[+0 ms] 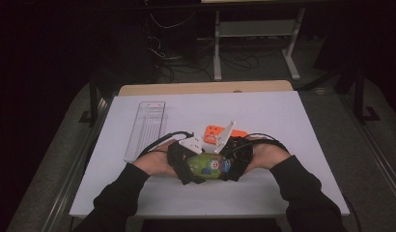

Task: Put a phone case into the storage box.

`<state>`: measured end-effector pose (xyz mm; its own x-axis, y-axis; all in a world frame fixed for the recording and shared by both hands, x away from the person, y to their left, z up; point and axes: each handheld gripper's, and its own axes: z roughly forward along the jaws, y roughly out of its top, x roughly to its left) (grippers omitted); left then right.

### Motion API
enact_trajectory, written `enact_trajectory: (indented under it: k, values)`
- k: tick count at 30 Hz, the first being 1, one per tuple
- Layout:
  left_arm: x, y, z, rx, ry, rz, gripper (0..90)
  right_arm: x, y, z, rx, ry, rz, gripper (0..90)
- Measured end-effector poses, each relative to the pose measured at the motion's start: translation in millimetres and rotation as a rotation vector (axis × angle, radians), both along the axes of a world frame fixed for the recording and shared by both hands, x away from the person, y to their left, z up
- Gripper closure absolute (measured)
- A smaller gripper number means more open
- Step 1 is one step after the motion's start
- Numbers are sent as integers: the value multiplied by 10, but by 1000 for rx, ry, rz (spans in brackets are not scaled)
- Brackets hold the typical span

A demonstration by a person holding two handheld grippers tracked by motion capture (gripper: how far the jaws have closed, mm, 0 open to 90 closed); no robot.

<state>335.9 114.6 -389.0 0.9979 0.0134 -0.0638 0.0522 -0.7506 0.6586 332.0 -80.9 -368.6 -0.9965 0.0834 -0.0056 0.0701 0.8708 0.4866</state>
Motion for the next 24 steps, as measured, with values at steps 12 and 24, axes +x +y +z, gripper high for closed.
enact_trajectory:
  k: [12,24]
  values:
    - [-13,-27,-32,18,6,-13,42,-23,18,20,0,3,10,151]
    - [4,-21,-39,21,21,-28,137,-33,32,12,-4,6,24,150]
